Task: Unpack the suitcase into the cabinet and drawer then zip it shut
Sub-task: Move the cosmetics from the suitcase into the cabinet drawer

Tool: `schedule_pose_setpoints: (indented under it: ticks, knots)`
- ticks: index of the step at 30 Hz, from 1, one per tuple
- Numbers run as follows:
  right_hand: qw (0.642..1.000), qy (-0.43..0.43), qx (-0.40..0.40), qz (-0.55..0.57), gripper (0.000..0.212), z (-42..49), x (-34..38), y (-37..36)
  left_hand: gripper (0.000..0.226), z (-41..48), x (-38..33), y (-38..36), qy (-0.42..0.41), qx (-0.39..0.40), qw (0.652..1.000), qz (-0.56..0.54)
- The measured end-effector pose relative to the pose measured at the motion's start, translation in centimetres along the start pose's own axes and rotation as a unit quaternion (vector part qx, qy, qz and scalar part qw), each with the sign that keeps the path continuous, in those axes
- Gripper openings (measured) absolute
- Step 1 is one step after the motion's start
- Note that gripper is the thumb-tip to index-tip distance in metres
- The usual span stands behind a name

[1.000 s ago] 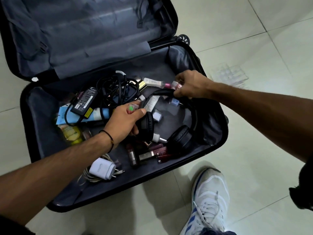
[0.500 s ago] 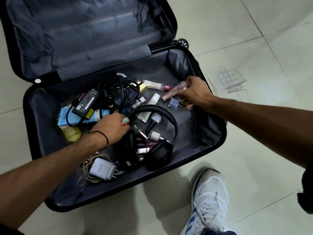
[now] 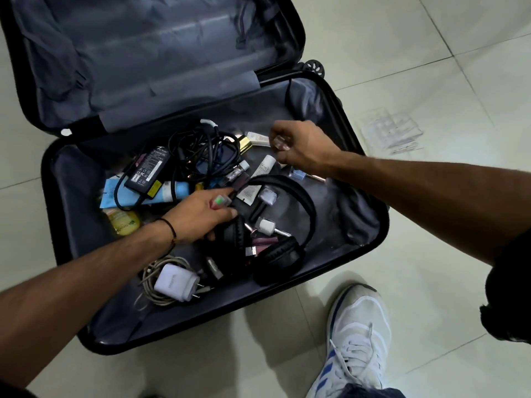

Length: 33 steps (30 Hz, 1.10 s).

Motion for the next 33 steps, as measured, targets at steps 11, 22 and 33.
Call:
schedule_pose_setpoints:
  ticks: [11, 22, 33]
  knots:
    - [0.980, -0.020, 0.193, -0.055, 0.013, 0.8, 1.6, -1.4, 0.023, 0.3, 0.8, 0.5, 0.032, -0.094, 0.981, -0.168]
    - [0.989, 0.086, 0.101, -0.070, 0.020, 1.6, 4.8, -0.7, 0.010, 0.3, 2.6, 4.5, 0.004, -0.241, 0.957, -0.160]
    - [0.990, 0.128, 0.042, -0.048, 0.061, 0.8, 8.1, -3.1, 0.019, 0.7, 2.3, 7.6, -0.040, -0.271, 0.951, -0.145]
Point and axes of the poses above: each hand's wrist, its own z-axis towards the middle knuckle, its own y-axis out of the back of the hand, x = y × z, the point moved 4 cm from there along z, towards the middle knuckle, and after that the axes turned 1 degree about x, right-handed, at the moved point
